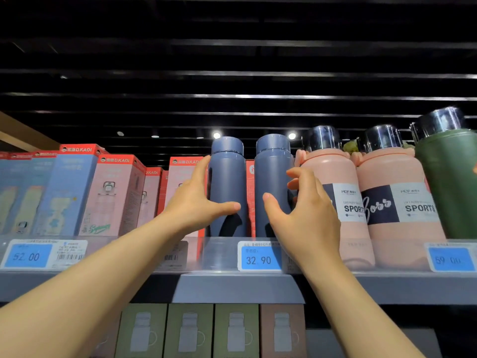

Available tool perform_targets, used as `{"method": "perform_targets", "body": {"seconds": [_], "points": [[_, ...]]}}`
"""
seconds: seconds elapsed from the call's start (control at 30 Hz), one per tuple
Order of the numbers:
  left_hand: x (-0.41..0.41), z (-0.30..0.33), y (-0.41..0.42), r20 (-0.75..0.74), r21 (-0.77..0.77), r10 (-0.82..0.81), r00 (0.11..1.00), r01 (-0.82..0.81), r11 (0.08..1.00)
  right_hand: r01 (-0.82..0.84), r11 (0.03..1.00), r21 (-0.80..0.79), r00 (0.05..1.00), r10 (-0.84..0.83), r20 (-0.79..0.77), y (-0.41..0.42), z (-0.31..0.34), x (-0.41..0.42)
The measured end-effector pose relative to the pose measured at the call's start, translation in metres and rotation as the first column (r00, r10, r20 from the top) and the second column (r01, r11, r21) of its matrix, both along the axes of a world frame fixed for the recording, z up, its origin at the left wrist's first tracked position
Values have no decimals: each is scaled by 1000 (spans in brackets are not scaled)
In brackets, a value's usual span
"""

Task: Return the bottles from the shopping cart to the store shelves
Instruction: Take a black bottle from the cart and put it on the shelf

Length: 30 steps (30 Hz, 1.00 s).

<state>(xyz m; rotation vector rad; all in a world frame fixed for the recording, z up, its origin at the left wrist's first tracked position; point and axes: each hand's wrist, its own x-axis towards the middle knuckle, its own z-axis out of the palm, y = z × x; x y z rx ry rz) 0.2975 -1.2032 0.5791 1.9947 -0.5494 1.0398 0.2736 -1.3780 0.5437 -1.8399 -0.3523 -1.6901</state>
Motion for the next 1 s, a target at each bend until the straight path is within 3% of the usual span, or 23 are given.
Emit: {"method": "perform_targets", "body": {"seconds": [0.13, 0.27, 0.37, 0.43, 0.53, 0.67, 0.73, 0.87, 1.0], "points": [[-30, -4, 25, 224, -115, 72, 972, -47, 992, 38, 998, -44, 997, -35, 74, 1, 0, 2], [-78, -26, 59, 213, 62, 77, 974, -92, 994, 113, 987, -112, 967, -83, 241, 18, -5, -8], [-115, -47, 86, 200, 137, 75, 977, -104, 985, -21, 976, -215, 979, 63, 193, 48, -26, -33], [-143, -62, 106, 167, 168, 55, 984, -83, 982, -236, 924, -301, 970, 242, -18, 76, -39, -61], [-188, -94, 146, 130, 200, 62, 990, -87, 976, -557, 769, -314, 807, 411, -423, 126, -59, -110], [-265, -153, 235, 93, 295, 173, 981, -193, 936, -692, 659, -295, 702, 521, -486, 209, -101, -170], [-308, -185, 290, 60, 325, 275, 959, -280, 904, -787, 575, -226, 587, 583, -562, 256, -128, -195], [-382, -259, 384, -104, 238, 410, 906, -378, 895, -922, 380, -70, 316, 636, -704, 357, -196, -240], [-444, -324, 443, -277, 150, 482, 831, -458, 876, -966, 234, 111, 57, 611, -789, 449, -273, -276]]}}
